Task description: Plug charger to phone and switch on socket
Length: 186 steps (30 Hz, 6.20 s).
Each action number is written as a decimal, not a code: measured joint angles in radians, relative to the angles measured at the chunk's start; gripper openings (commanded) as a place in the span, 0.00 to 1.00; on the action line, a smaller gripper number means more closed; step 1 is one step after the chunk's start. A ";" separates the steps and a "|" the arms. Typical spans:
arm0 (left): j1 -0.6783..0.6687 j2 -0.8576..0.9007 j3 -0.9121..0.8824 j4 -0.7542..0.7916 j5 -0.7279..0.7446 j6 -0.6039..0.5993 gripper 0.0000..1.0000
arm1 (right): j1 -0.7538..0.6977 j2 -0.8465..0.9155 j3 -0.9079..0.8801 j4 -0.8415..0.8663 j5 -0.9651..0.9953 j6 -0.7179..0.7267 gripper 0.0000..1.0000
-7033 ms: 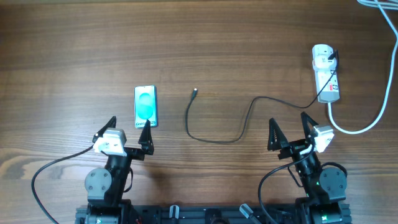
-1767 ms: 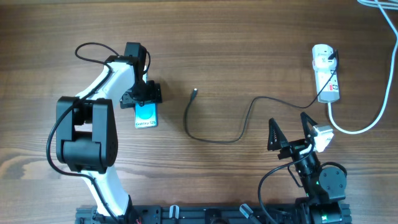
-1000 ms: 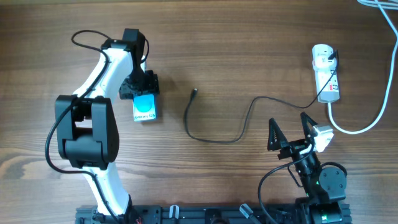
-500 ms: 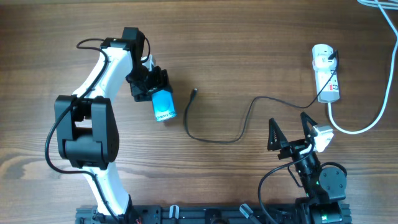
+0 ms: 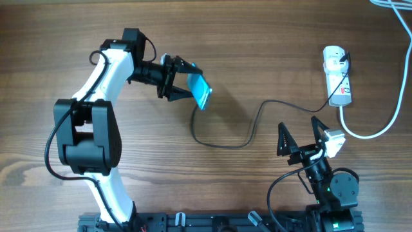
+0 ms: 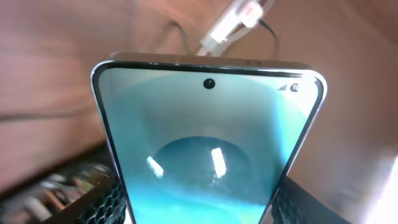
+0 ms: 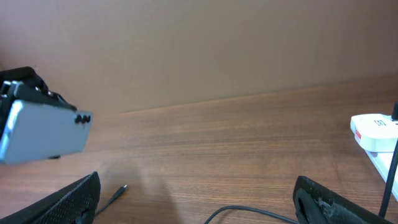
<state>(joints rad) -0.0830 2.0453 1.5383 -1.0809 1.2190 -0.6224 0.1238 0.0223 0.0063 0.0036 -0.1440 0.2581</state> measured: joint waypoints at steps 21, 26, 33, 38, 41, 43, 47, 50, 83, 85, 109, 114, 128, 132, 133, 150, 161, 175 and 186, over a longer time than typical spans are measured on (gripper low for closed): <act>0.000 0.000 0.000 0.000 0.257 -0.275 0.58 | 0.000 0.000 0.000 0.000 0.000 0.000 1.00; 0.000 0.000 0.000 -0.001 0.285 -0.309 0.59 | 0.000 0.000 0.000 0.000 0.000 0.000 1.00; 0.000 0.000 0.000 -0.001 0.301 -0.359 0.59 | 0.000 0.000 0.000 0.000 0.000 0.000 1.00; 0.000 0.000 0.000 -0.001 0.302 -0.369 0.59 | 0.000 0.000 0.000 0.000 0.000 0.000 1.00; 0.000 0.000 0.000 -0.001 0.301 -0.372 0.59 | 0.000 0.000 0.000 0.000 0.008 0.000 1.00; 0.000 0.000 0.000 -0.001 0.298 -0.372 0.58 | 0.000 0.000 0.000 0.001 0.022 0.000 1.00; 0.000 0.000 0.000 -0.001 0.213 -0.373 0.58 | 0.000 0.000 0.000 0.003 0.020 0.012 1.00; 0.000 0.000 0.000 -0.001 0.069 -0.377 0.58 | 0.000 0.019 0.000 0.010 -0.063 0.029 1.00; 0.000 0.000 0.002 0.041 -0.438 -0.480 0.56 | 0.429 1.518 0.720 0.383 -0.234 0.698 0.63; 0.000 0.000 0.002 0.042 -0.438 -0.480 0.56 | 0.435 1.529 0.720 0.394 -0.206 0.712 0.62; 0.000 0.000 0.003 0.040 -0.441 -0.480 0.57 | 0.499 1.748 0.919 0.303 -0.182 0.687 0.04; 0.002 0.000 0.004 0.042 -0.444 -0.480 0.61 | 0.499 1.750 0.919 0.299 -0.171 0.688 0.04; 0.002 0.000 0.008 0.069 -0.437 -0.461 0.92 | 0.438 1.754 0.919 0.304 -0.219 0.796 0.04; 0.002 0.000 0.009 0.159 -0.423 -0.274 0.92 | 0.354 1.754 0.919 0.315 -0.286 0.898 0.04; 0.002 0.000 0.010 0.187 -0.398 -0.231 0.92 | 0.328 1.754 0.919 0.334 -0.310 0.941 0.04; -0.005 -0.031 0.016 0.608 0.135 0.070 0.86 | 0.106 1.429 0.925 0.097 -0.260 1.047 0.04; -0.053 -0.062 0.016 0.610 0.159 0.083 0.85 | 0.418 1.431 0.925 0.232 0.263 1.281 0.04; -0.053 -0.062 0.016 0.784 0.026 -0.256 0.66 | 0.449 1.601 0.919 0.544 0.342 1.250 0.04; -0.053 -0.062 0.017 0.855 0.016 -0.432 0.41 | 0.497 1.601 0.919 0.544 0.282 1.428 0.04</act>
<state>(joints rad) -0.1356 1.9835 1.5551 -0.2264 1.2346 -1.0546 0.6212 1.6238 0.9253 0.5472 0.1383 1.6863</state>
